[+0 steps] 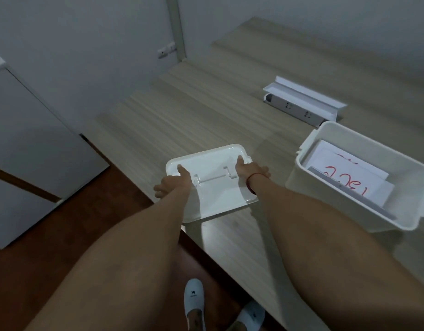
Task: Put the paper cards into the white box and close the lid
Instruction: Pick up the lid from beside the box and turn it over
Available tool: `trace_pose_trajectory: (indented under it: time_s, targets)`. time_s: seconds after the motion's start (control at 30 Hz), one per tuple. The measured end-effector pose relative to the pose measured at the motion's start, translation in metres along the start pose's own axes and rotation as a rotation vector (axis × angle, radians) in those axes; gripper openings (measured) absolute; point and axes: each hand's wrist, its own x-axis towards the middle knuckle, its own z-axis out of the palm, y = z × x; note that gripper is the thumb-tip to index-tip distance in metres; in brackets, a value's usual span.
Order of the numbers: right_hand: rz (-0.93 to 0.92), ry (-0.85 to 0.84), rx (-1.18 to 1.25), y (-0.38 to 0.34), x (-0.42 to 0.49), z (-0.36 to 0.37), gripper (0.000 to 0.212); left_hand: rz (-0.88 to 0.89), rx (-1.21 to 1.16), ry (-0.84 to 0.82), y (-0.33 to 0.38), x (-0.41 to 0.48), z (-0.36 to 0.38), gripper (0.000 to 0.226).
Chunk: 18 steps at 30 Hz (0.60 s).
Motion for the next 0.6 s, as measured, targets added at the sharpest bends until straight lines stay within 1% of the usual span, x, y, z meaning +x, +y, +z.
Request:
trace_pose_trajectory:
  time_s: [0.07, 0.13, 0.27, 0.3, 0.37, 0.4, 0.43, 0.47, 0.5, 0.53, 0.57, 0.6]
  targets:
    - [0.013, -0.022, 0.095, -0.015, -0.012, -0.012, 0.083, 0.023, -0.097, 0.067, 0.010, -0.006, -0.012, 0.074]
    - [-0.004, -0.019, 0.260, -0.041, -0.025, -0.033, 0.086, 0.070, -0.209, 0.097, 0.033, -0.016, -0.030, 0.077]
    - [-0.101, -0.005, 0.574, -0.092, -0.058, -0.106, 0.085, 0.261, -0.564, 0.122, 0.101, -0.046, -0.074, 0.072]
    - [-0.132, -0.001, 0.695, -0.102, -0.063, -0.125, 0.090, 0.301, -0.674, 0.105, 0.118, -0.055, -0.086, 0.074]
    - [-0.153, -0.044, 0.980, -0.112, -0.062, -0.167, 0.106, 0.336, -0.908, 0.046, 0.149, -0.074, -0.114, 0.077]
    - [-0.162, -0.061, 1.095, -0.112, -0.054, -0.187, 0.106, 0.328, -1.022, -0.008, 0.163, -0.080, -0.126, 0.077]
    - [-0.180, -0.077, 1.165, -0.109, -0.051, -0.206, 0.094, 0.319, -1.107, -0.087, 0.177, -0.085, -0.136, 0.078]
    - [-0.196, -0.114, 1.211, -0.104, -0.054, -0.225, 0.073, 0.319, -1.162, -0.153, 0.189, -0.088, -0.141, 0.078]
    - [-0.225, -0.093, 1.232, -0.099, -0.063, -0.241, 0.049, 0.334, -1.189, -0.230, 0.198, -0.091, -0.143, 0.075]
    - [-0.236, -0.041, 1.238, -0.095, -0.071, -0.254, 0.024, 0.344, -1.187, -0.284, 0.205, -0.096, -0.140, 0.066]
    - [-0.234, 0.002, 1.215, -0.090, -0.072, -0.263, 0.015, 0.375, -1.163, -0.323, 0.208, -0.103, -0.136, 0.056]
    - [-0.223, 0.038, 1.192, -0.081, -0.065, -0.269, 0.021, 0.405, -1.111, -0.347, 0.213, -0.107, -0.127, 0.049]
